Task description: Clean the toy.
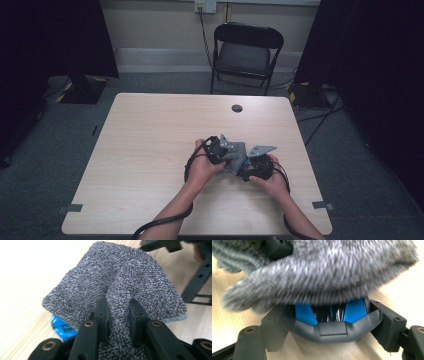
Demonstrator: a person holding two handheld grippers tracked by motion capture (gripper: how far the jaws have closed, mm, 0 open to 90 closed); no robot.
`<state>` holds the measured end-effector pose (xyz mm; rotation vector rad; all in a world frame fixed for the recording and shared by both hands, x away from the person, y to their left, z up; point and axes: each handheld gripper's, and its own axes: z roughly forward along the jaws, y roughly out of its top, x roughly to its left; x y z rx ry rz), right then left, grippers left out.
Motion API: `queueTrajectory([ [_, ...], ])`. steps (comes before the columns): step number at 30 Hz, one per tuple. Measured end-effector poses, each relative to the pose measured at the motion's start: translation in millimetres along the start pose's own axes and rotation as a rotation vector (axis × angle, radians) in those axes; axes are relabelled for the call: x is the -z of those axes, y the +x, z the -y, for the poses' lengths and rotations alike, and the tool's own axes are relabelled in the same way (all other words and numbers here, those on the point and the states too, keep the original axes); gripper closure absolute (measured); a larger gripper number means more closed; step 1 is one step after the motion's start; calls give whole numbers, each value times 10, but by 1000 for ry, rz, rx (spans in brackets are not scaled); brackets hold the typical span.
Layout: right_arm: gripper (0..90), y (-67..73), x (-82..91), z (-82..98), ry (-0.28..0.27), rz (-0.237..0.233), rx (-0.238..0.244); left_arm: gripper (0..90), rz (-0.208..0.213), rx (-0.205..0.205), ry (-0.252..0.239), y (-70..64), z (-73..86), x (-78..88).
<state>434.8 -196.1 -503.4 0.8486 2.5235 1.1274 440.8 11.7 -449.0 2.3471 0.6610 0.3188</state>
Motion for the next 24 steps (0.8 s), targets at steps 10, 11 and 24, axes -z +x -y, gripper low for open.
queueTrajectory([
  [10, 236, 1, 0, 0, 0, 0, 0, 725, -26, 36, 10, 146, 80, 32],
  [11, 236, 1, 0, 0, 0, 0, 0, 725, -28, 37, 13, 158, 86, 34],
  [24, 236, 1, 0, 0, 0, 1, 0, 727, -37, 92, 8, 288, 150, 38],
])
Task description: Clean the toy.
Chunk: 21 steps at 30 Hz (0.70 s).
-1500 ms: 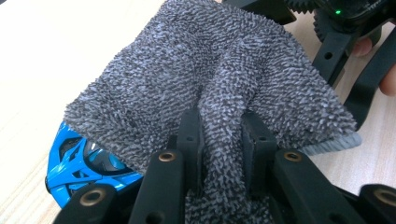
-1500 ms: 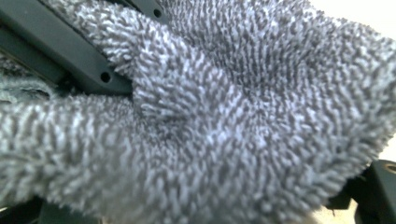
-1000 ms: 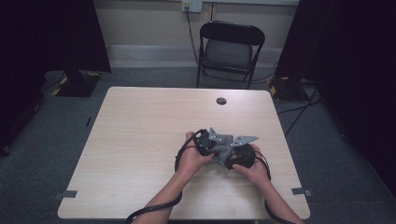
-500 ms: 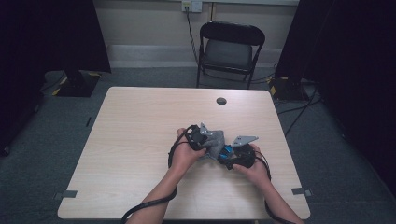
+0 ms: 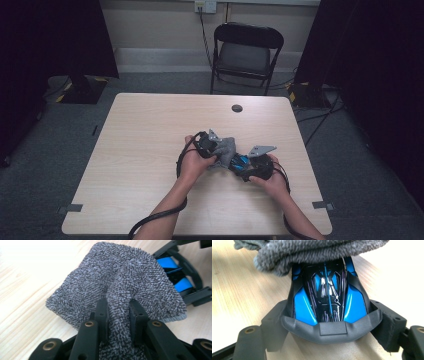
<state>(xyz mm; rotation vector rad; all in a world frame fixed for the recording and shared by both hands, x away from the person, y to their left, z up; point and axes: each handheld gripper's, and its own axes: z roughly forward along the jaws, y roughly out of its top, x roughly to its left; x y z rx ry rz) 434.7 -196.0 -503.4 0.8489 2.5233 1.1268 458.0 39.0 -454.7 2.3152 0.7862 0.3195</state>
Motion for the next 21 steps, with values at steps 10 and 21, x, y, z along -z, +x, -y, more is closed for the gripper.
queueTrajectory([
  [10, 236, 0, 0, 0, 0, 0, 0, 727, -18, 28, 2, 112, 64, 12],
  [21, 236, 0, 0, 0, 0, 0, 0, 727, -38, 59, 21, 220, 153, 3],
])
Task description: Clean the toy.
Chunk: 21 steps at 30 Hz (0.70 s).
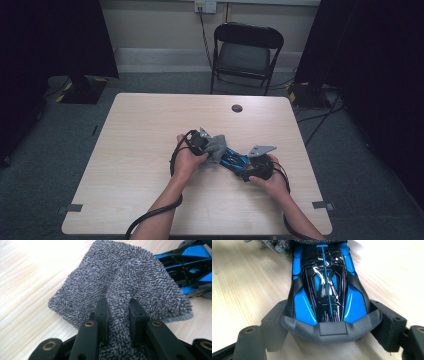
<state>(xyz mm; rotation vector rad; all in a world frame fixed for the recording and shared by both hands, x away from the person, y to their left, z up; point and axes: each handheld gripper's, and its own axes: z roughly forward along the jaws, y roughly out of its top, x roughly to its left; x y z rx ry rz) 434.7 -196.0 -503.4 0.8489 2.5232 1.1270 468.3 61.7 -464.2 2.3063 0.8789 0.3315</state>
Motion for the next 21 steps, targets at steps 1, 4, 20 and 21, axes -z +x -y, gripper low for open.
queueTrajectory([
  [1, 236, 0, 0, 0, 0, 0, 0, 727, 0, 5, 0, 5, 4, 1],
  [4, 236, 0, 0, 0, 0, 0, 0, 727, -4, 6, 1, 21, 14, -3],
  [20, 236, 0, 0, 0, 0, 0, 0, 726, -41, 24, 20, 124, 127, 37],
  [21, 236, 0, 0, 0, 0, 0, 0, 726, -37, 29, 13, 130, 137, 37],
])
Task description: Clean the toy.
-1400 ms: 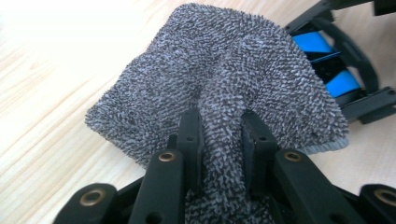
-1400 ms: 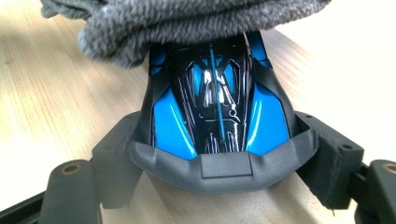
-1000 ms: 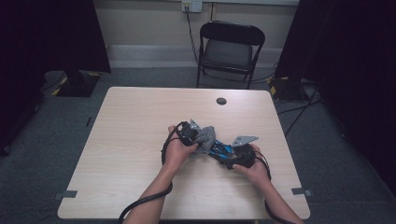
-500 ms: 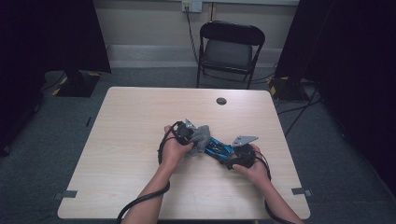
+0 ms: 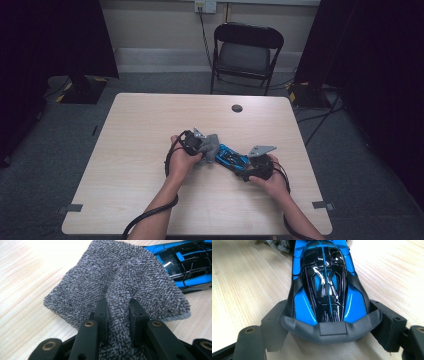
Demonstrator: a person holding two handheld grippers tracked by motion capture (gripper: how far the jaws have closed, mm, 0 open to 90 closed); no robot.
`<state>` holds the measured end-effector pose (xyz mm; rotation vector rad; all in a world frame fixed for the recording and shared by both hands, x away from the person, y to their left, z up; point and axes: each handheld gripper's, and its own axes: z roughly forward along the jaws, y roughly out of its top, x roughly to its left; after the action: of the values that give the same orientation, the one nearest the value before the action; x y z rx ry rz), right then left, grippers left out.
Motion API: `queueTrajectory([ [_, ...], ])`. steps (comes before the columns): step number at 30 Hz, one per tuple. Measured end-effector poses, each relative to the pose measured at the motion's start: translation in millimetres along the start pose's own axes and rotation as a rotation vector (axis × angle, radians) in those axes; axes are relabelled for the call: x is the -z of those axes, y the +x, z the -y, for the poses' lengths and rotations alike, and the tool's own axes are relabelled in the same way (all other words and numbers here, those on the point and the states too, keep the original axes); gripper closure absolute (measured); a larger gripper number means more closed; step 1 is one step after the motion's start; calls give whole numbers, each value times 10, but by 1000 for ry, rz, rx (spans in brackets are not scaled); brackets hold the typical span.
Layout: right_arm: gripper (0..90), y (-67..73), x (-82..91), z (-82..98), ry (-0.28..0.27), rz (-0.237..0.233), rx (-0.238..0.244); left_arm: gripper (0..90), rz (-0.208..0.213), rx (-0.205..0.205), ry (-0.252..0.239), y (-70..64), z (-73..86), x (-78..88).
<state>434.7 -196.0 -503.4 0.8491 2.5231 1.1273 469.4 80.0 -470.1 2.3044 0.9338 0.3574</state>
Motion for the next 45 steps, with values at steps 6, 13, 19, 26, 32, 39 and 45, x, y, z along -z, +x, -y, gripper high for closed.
queueTrajectory([
  [6, 236, 0, 0, 0, 0, 0, 0, 726, -6, 3, 7, 41, 35, 22],
  [13, 235, -1, 0, 0, 0, 0, 0, 725, -27, 8, 12, 90, 108, 84],
  [19, 230, -4, 1, 0, 1, -2, -1, 725, -16, 10, 19, 95, 185, 155],
  [26, 170, -35, 32, -3, 22, 0, 8, 723, -17, 15, 13, 85, 280, 238],
  [32, 165, 27, 195, -133, -17, 5, 43, 723, -19, 12, 6, 78, 367, 302],
  [39, 171, 81, 320, -392, -71, 2, 23, 723, -9, 3, -13, 17, 401, 385],
  [45, 285, 37, 67, -510, -20, -4, 6, 723, 1, -4, -28, -44, 452, 396],
])
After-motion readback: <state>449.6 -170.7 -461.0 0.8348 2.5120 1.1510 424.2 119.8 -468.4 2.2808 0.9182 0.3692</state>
